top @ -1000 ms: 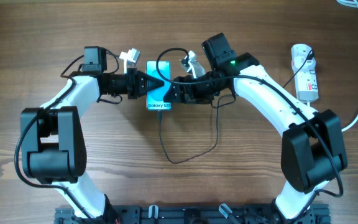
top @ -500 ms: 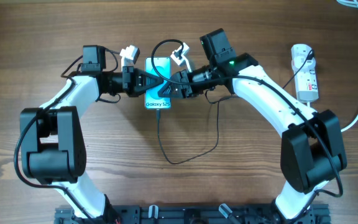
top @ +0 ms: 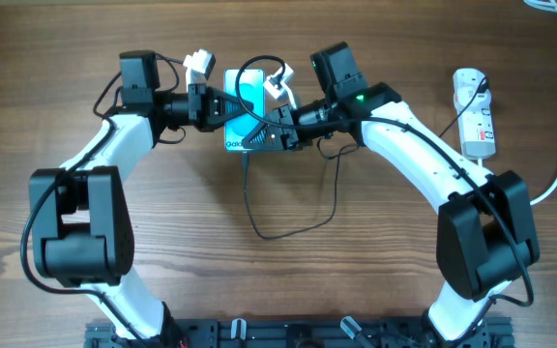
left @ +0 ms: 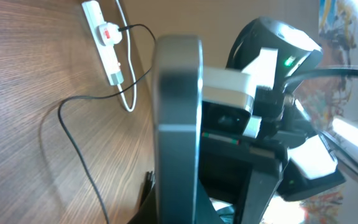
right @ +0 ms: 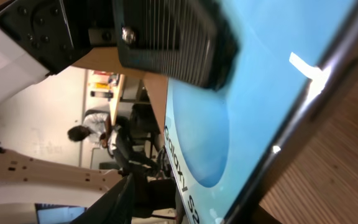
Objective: Plug charger to phone and switch on socket
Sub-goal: 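Hold the phone with both grippers and raise it upright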
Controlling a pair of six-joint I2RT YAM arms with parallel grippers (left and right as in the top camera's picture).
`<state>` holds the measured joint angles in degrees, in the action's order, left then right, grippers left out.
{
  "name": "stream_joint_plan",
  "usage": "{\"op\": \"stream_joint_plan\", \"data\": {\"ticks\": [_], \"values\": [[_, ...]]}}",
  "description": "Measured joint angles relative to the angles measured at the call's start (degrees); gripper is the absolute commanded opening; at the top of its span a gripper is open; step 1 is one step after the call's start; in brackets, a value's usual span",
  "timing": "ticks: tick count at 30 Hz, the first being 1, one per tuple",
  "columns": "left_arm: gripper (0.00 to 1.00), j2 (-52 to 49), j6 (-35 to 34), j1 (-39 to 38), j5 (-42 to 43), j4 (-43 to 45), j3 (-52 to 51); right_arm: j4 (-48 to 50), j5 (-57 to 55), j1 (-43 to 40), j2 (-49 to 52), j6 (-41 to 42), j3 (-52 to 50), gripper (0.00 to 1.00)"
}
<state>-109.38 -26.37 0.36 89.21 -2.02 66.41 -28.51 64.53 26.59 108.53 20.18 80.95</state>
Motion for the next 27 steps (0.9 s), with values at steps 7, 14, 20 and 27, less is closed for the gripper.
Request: {"op": "stream_joint_plan", "data": {"ticks": [7,14,20,27], "values": [[0.04,2.89,-6.03,-0.2,-0.81,0.98,0.09,8.41,3.39,-0.17,0.0,4.35,0.0,0.34],[0.04,6.93,-8.13,-0.2,-2.58,0.92,0.09,15.85,7.19,-0.7,-0.02,8.61,-0.02,0.32],[0.04,10.4,-9.09,-0.13,-3.96,1.44,0.09,23.08,10.97,-1.2,-0.02,12.02,0.0,0.26],[0.05,12.52,-9.99,-0.09,-4.09,3.63,0.09,25.64,12.55,-1.29,-0.55,15.61,0.07,0.18]]}}
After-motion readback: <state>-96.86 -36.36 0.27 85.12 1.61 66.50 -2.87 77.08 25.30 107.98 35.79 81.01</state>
